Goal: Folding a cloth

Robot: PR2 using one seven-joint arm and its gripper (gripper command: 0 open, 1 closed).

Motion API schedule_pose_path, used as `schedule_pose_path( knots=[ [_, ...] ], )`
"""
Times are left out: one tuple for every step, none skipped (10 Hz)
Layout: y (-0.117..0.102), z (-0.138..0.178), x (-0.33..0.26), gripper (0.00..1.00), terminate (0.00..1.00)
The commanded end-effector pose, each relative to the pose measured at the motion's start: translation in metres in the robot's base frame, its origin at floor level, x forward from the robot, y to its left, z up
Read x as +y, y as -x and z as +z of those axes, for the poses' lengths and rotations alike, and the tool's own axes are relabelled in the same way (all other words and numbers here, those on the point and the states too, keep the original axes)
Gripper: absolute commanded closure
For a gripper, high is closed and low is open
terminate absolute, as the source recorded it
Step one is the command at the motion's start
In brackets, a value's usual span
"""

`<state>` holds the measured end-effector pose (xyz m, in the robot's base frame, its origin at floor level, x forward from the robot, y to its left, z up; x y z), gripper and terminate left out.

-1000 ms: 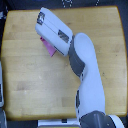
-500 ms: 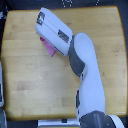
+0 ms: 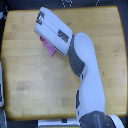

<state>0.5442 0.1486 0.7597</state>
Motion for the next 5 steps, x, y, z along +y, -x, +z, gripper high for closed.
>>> schedule_pose_path(
  knots=[
    [-0.025, 0.045, 0.009, 0.0, 0.0],
    [-0.03, 0.056, 0.014, 0.0, 0.0],
    [-0.038, 0.073, 0.022, 0.0, 0.0],
    [-0.043, 0.091, 0.025, 0.0, 0.0],
    [-0.055, 0.13, 0.02, 0.0, 0.0]
  ],
)
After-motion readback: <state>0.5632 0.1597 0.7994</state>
